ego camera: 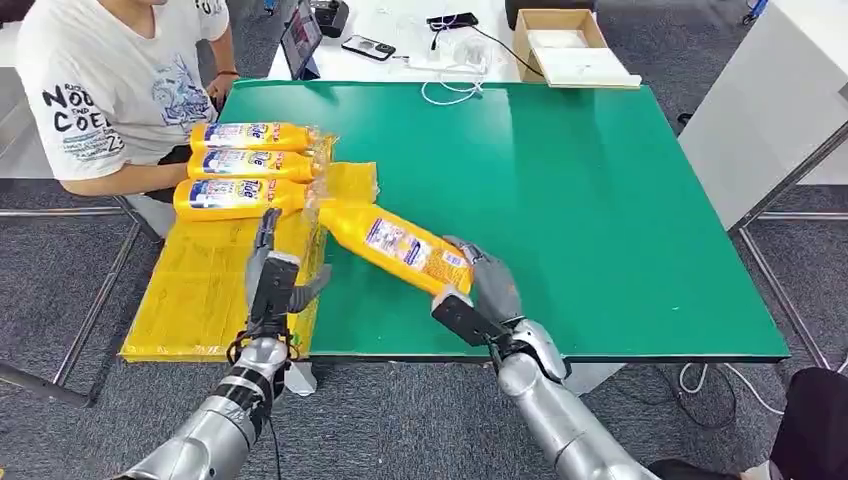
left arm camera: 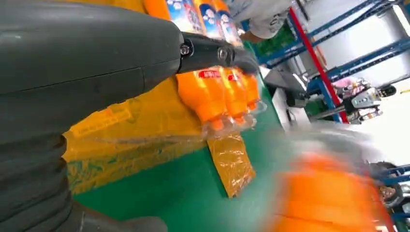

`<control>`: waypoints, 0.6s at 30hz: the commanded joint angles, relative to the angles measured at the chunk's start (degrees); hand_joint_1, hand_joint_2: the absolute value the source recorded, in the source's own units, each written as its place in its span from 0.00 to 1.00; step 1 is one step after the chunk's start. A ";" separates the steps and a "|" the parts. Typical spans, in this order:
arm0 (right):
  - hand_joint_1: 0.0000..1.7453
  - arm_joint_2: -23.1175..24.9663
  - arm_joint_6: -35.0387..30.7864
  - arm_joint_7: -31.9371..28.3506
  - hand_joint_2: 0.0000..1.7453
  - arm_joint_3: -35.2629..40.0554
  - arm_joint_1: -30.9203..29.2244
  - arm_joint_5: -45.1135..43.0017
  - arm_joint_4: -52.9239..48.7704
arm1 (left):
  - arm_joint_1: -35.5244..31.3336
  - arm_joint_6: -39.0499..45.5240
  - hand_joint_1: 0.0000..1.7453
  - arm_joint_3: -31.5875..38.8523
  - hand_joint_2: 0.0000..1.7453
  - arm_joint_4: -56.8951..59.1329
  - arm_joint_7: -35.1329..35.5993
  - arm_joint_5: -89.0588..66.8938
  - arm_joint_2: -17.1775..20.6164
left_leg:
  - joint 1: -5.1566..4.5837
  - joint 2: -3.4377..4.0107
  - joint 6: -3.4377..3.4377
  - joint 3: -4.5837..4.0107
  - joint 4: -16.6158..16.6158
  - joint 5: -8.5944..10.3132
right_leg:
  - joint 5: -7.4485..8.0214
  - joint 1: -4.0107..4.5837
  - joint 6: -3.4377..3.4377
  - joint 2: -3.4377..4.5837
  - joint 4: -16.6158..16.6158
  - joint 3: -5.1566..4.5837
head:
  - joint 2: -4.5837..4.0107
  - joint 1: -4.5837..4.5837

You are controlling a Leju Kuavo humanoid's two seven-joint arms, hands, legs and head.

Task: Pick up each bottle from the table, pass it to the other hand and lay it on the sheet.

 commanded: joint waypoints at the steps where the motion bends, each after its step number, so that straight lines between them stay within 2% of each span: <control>1: 1.00 3.69 -10.79 -1.89 1.00 -14.73 10.04 -1.25 -25.99 | 1.68 2.68 0.00 8.27 1.00 -5.74 0.15 2.24 -0.16 | -0.02 0.00 0.05 0.29 0.09 -0.24 | -0.26 0.03 -0.20 -0.11 0.11 0.30 | 0.00 0.00; 5: 1.00 4.29 -13.31 -2.53 1.00 -14.56 11.17 0.03 -27.59 | 3.93 3.70 0.00 9.22 1.00 -10.65 0.15 4.06 -0.73 | -0.01 0.02 0.04 0.11 0.05 -0.15 | -0.15 0.03 -0.13 -0.05 0.04 0.14 | 0.00 0.00; 7: 1.00 4.38 -13.39 -3.27 1.00 -13.77 11.52 0.51 -27.07 | 3.60 -5.18 0.00 10.86 1.00 -9.73 0.37 9.26 -1.76 | -0.01 0.10 0.04 0.18 0.05 -0.20 | -0.16 0.04 -0.16 0.01 0.04 0.19 | 0.00 -0.02; 9: 1.00 3.68 -11.53 -4.87 1.00 -12.73 12.62 0.73 -26.69 | 2.90 -23.66 0.00 11.09 1.00 -9.16 8.03 18.55 -3.20 | -0.01 -0.01 0.03 0.03 0.01 -0.08 | -0.09 0.02 -0.10 -0.08 0.01 0.04 | 0.00 0.00; 10: 1.00 3.70 -11.10 -5.43 1.00 -12.61 13.10 0.86 -26.25 | 2.89 -28.34 0.00 10.53 1.00 -9.12 10.40 21.00 -3.61 | 0.01 -0.02 0.05 0.14 0.05 -0.14 | -0.15 0.05 -0.14 -0.12 0.02 0.17 | 0.00 0.00; 13: 1.00 3.75 -11.21 -6.04 1.00 -12.59 13.50 0.75 -26.09 | 2.95 -28.32 0.00 10.05 1.00 -9.05 10.32 20.90 -4.06 | 0.01 -0.10 0.04 0.06 0.00 -0.06 | -0.09 0.03 -0.10 -0.17 -0.04 0.09 | 0.00 0.00; 16: 1.00 3.28 -8.35 -8.06 1.00 -10.88 13.17 1.32 -23.18 | 3.43 -46.04 0.00 7.49 1.00 -8.39 18.32 31.36 -3.36 | 0.00 0.05 0.05 0.06 0.01 -0.10 | -0.08 0.03 -0.10 -0.03 -0.04 0.10 | 0.00 0.00; 18: 1.00 3.73 -6.77 -9.89 1.00 -9.51 12.80 1.64 -19.98 | 4.70 -51.48 0.00 4.43 1.00 -9.64 20.16 35.16 -2.69 | -0.02 0.15 0.05 0.19 -0.03 -0.15 | -0.08 0.02 -0.12 0.06 -0.07 0.20 | 0.00 0.00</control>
